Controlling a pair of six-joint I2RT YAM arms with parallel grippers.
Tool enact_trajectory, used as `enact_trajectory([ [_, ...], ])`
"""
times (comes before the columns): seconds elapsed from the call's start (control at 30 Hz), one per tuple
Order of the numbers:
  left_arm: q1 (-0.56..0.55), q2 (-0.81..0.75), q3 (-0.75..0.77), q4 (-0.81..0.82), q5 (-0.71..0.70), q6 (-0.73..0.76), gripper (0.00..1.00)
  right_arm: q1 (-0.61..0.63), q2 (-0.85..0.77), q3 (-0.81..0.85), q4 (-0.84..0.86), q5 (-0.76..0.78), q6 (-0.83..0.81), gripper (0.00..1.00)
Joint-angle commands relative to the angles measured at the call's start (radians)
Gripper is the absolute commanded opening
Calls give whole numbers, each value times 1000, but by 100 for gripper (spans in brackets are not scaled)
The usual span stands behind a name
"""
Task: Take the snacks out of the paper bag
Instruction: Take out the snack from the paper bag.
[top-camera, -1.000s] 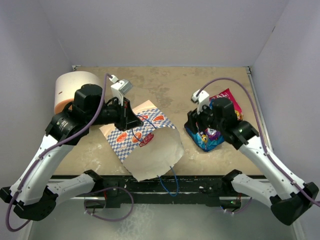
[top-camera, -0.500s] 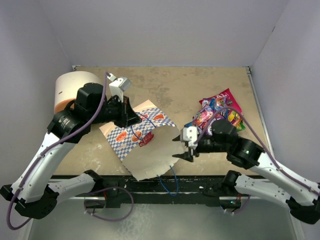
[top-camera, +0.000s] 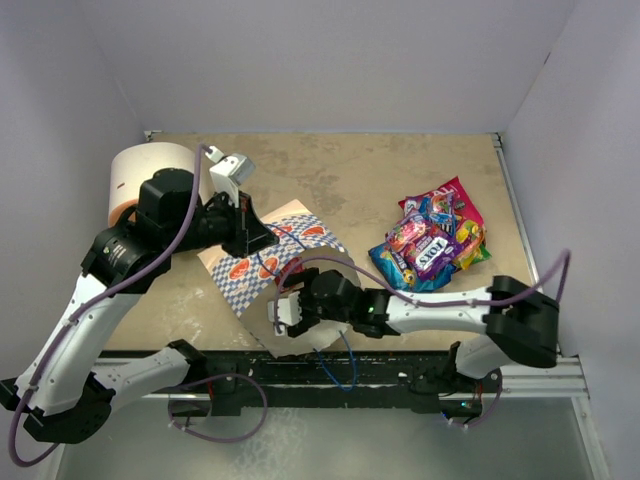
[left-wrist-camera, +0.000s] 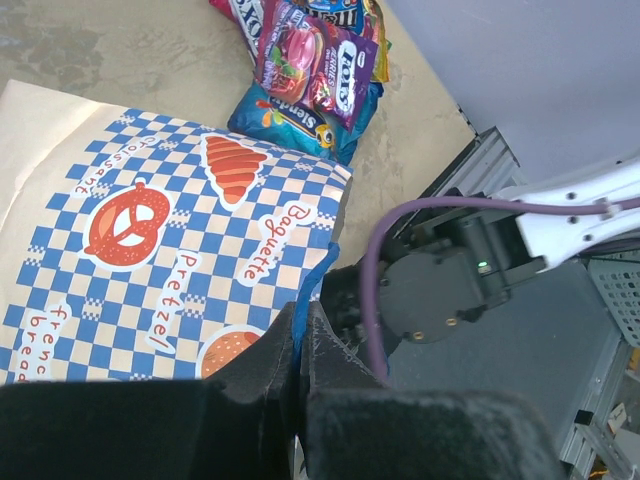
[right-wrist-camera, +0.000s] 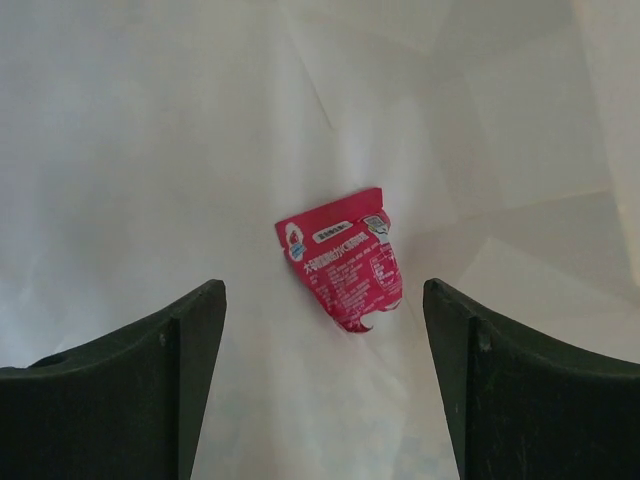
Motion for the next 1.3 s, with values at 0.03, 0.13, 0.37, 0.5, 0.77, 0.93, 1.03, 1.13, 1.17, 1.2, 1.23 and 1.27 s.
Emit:
enact_trajectory([
  [0.03, -3, -18, 25, 60, 28, 43, 0, -6, 159, -17, 443, 173, 78, 82],
  [0.13, -4, -14, 25, 80, 31, 41, 0, -6, 256, -15, 596, 238, 183, 82],
  [0.37, -4, 2, 36, 81, 47, 35, 0, -13, 447, 17, 837, 364, 310, 91],
  [0.5, -3, 9, 41, 52, 64, 40, 0, -27, 509, 45, 871, 430, 414, 95],
  [0.77, -3, 1, 41, 19, 70, 38, 0, -65, 579, 79, 886, 466, 569, 100],
  [0.93, -3, -3, 51, -2, 70, 37, 0, -97, 604, 106, 832, 506, 717, 99],
  [1.03, -4, -5, 51, -11, 66, 37, 0, -111, 629, 132, 764, 512, 783, 100],
  [1.13, -4, -5, 53, -17, 64, 39, 0, -117, 653, 152, 693, 515, 837, 99],
  [1.17, -4, -4, 56, -19, 63, 41, 0, -116, 656, 149, 688, 508, 848, 98],
  [1.2, -4, -2, 59, -20, 61, 43, 0, -116, 660, 143, 688, 497, 852, 96],
  [1.23, -3, 2, 62, -22, 59, 45, 0, -117, 663, 137, 687, 488, 855, 95],
  [1.27, -4, 3, 62, -24, 57, 48, 0, -116, 664, 130, 685, 480, 860, 92],
])
